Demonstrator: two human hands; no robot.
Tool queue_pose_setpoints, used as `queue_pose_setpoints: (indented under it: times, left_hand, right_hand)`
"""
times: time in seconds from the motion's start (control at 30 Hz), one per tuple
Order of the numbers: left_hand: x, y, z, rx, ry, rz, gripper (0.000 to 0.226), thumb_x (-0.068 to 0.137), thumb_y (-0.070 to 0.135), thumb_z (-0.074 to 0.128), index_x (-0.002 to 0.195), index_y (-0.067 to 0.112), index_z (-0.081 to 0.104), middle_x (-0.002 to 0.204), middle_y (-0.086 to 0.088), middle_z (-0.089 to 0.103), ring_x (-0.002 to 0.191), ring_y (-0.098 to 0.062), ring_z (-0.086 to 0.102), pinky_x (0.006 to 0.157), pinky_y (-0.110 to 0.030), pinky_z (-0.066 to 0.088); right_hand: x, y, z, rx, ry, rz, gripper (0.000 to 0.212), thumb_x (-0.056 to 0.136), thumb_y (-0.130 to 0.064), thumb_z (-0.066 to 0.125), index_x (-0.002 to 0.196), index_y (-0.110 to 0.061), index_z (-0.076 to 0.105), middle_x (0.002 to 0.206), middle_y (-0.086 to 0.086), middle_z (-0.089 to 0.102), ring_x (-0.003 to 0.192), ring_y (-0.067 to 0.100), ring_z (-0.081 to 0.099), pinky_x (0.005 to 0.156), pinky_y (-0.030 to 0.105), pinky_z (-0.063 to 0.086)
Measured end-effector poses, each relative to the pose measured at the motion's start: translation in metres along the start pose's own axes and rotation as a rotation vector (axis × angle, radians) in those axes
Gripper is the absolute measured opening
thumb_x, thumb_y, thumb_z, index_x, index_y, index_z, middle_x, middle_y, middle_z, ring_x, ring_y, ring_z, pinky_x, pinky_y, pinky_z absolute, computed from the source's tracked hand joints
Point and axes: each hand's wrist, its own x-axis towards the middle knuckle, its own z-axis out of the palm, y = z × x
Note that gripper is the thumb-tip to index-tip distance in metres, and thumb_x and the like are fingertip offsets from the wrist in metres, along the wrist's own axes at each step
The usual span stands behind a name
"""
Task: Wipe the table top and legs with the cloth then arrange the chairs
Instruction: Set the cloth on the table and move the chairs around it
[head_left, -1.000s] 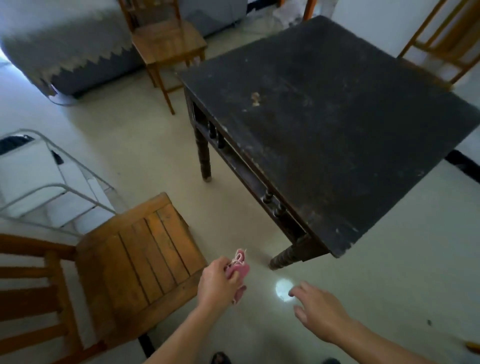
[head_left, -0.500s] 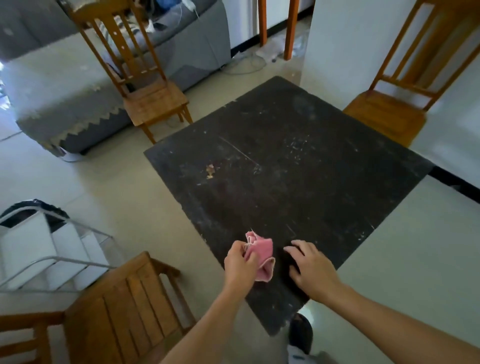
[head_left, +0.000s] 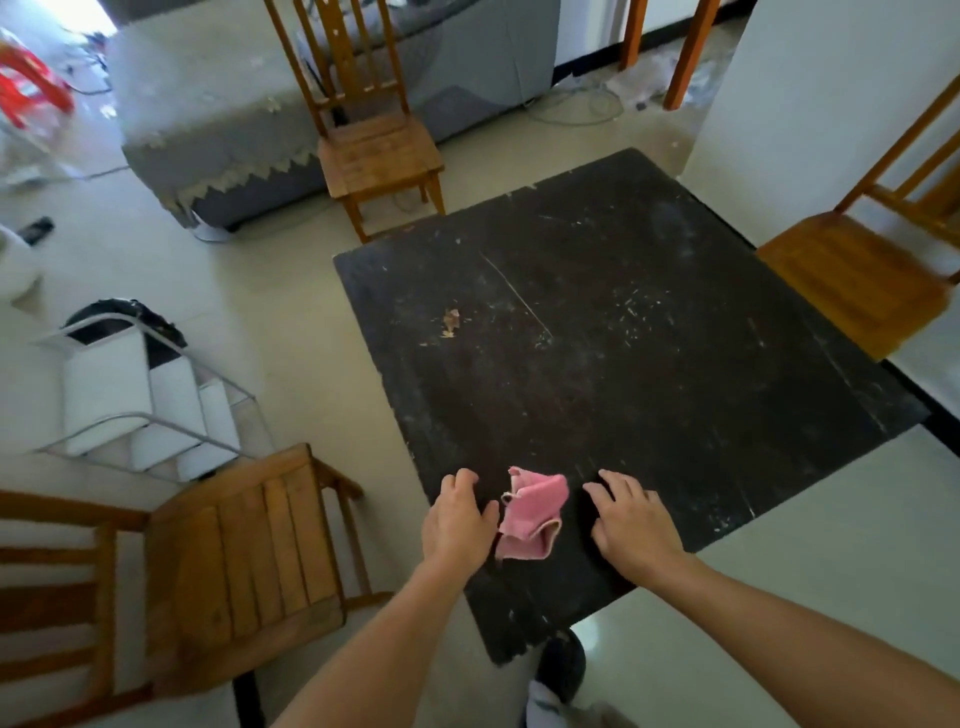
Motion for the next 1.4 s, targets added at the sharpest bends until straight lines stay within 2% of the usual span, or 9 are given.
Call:
queue_pose_setpoints:
  times: [0.13,0.23,0.33,0.6,0.8,0.97,1.17,1.27,1.4]
  left_hand:
    - [-0.022,-0.038,-0.054,-0.081,0.129,-0.019,0.039,0.092,0.029,0.060,0.128,0.024,0.047,0.123,0.005,0.051,0.100,-0.007,0.053,0.077,-0.020,0.043]
    - [-0.044,-0.091,-0.095,-0.124,0.221,-0.024,0.035,0.091,0.032,0.060,0.124,0.024,0.051,0.117,0.006,0.053,0.093,-0.006,0.054,0.079,-0.025,0.050]
    - [-0.071,-0.154,-0.137,-0.093,0.320,-0.063,0.028,0.091,0.033,0.059,0.118,0.024,0.055,0.111,0.006,0.055,0.092,-0.010,0.056,0.079,-0.030,0.053]
    - [-0.168,-0.326,-0.228,-0.046,0.508,-0.155,0.028,0.094,0.030,0.056,0.121,0.022,0.055,0.111,0.005,0.055,0.094,-0.007,0.057,0.077,-0.023,0.052]
    - [-0.237,-0.421,-0.273,0.024,0.602,-0.363,0.029,0.095,0.033,0.051,0.122,0.023,0.053,0.118,0.003,0.054,0.100,-0.014,0.058,0.076,-0.023,0.045]
    - [-0.271,-0.472,-0.287,0.018,0.677,-0.483,0.034,0.093,0.030,0.051,0.125,0.019,0.055,0.122,0.000,0.055,0.108,-0.018,0.056,0.083,-0.029,0.044]
    - [-0.288,-0.499,-0.284,-0.075,0.751,-0.536,0.029,0.089,0.025,0.054,0.116,0.015,0.060,0.117,0.000,0.058,0.097,-0.018,0.062,0.080,-0.029,0.045]
    - [-0.287,-0.496,-0.284,-0.050,0.761,-0.566,0.029,0.087,0.026,0.052,0.112,0.015,0.060,0.114,0.001,0.059,0.093,-0.019,0.063,0.075,-0.027,0.044]
    - [-0.281,-0.493,-0.290,-0.017,0.781,-0.602,0.024,0.087,0.021,0.059,0.111,0.016,0.061,0.112,0.000,0.059,0.091,-0.020,0.062,0.072,-0.029,0.046]
  right_hand:
    - [0.010,-0.036,-0.043,0.028,0.102,-0.076,0.051,0.099,-0.033,0.048,0.147,-0.025,0.036,0.155,0.001,0.034,0.142,0.018,0.032,0.112,0.037,0.034]
    - [0.015,-0.087,-0.069,0.014,0.180,-0.209,0.049,0.098,-0.033,0.050,0.145,-0.024,0.041,0.152,0.000,0.038,0.138,0.017,0.037,0.109,0.034,0.037]
    - [0.010,-0.161,-0.083,0.045,0.242,-0.381,0.045,0.096,-0.029,0.051,0.140,-0.023,0.048,0.145,0.000,0.047,0.129,0.016,0.047,0.101,0.030,0.042]
    - [-0.041,-0.384,-0.066,0.055,0.237,-0.764,0.039,0.092,-0.025,0.056,0.131,-0.020,0.056,0.130,0.002,0.056,0.117,0.021,0.055,0.097,0.035,0.046]
    - [-0.076,-0.540,-0.058,-0.003,0.212,-1.073,0.042,0.096,-0.033,0.052,0.136,-0.021,0.049,0.136,0.002,0.052,0.125,0.020,0.050,0.103,0.034,0.042]
    - [-0.089,-0.655,-0.051,-0.089,0.205,-1.282,0.044,0.098,-0.044,0.046,0.136,-0.022,0.046,0.137,0.003,0.050,0.123,0.023,0.049,0.100,0.037,0.045]
    - [-0.088,-0.763,-0.032,-0.211,0.126,-1.445,0.056,0.094,-0.055,0.046,0.136,-0.018,0.048,0.138,0.006,0.050,0.128,0.028,0.045,0.104,0.042,0.039]
    - [-0.076,-0.780,-0.018,-0.361,0.144,-1.476,0.060,0.091,-0.066,0.038,0.124,-0.021,0.060,0.126,0.001,0.060,0.120,0.026,0.050,0.107,0.042,0.031]
    - [-0.062,-0.772,-0.011,-0.353,0.186,-1.571,0.062,0.091,-0.067,0.031,0.125,-0.026,0.062,0.126,-0.001,0.062,0.124,0.025,0.048,0.111,0.044,0.025]
